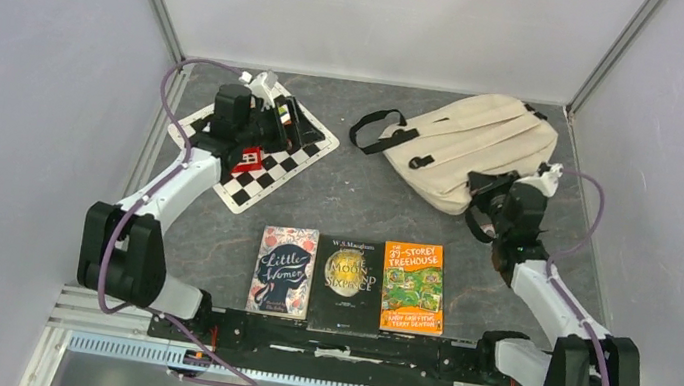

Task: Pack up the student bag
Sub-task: Move the student bag to the center of the board, then adjust the student bag at the center of the board.

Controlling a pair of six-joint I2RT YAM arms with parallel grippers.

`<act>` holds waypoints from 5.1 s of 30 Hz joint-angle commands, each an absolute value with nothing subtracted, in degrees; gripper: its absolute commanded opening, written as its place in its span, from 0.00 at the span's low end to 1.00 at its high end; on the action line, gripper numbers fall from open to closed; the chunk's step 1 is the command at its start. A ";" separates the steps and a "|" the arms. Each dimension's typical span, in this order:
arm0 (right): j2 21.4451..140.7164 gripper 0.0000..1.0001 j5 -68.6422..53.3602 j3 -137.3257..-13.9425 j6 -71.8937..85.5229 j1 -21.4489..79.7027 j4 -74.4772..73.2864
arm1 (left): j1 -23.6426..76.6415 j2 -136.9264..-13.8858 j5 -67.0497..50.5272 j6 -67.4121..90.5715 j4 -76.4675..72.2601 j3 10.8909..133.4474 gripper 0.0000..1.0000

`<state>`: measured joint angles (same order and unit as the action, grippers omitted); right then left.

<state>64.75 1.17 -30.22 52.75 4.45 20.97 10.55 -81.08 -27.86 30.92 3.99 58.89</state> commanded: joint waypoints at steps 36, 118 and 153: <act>67.29 0.98 -3.47 -34.10 22.88 4.28 8.88 | 25.85 -102.00 -35.03 44.35 -6.07 56.16 1.00; 78.38 0.00 -15.93 -74.84 4.95 -0.74 19.72 | 18.08 -82.14 -25.04 31.43 4.13 60.02 0.99; 66.89 0.00 -13.85 -34.07 -5.64 39.41 26.81 | 16.52 -47.21 -15.12 40.00 12.63 44.88 1.00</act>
<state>66.17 -13.54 -34.70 -7.33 34.37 20.16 16.93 -51.05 -21.82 46.81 2.04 44.01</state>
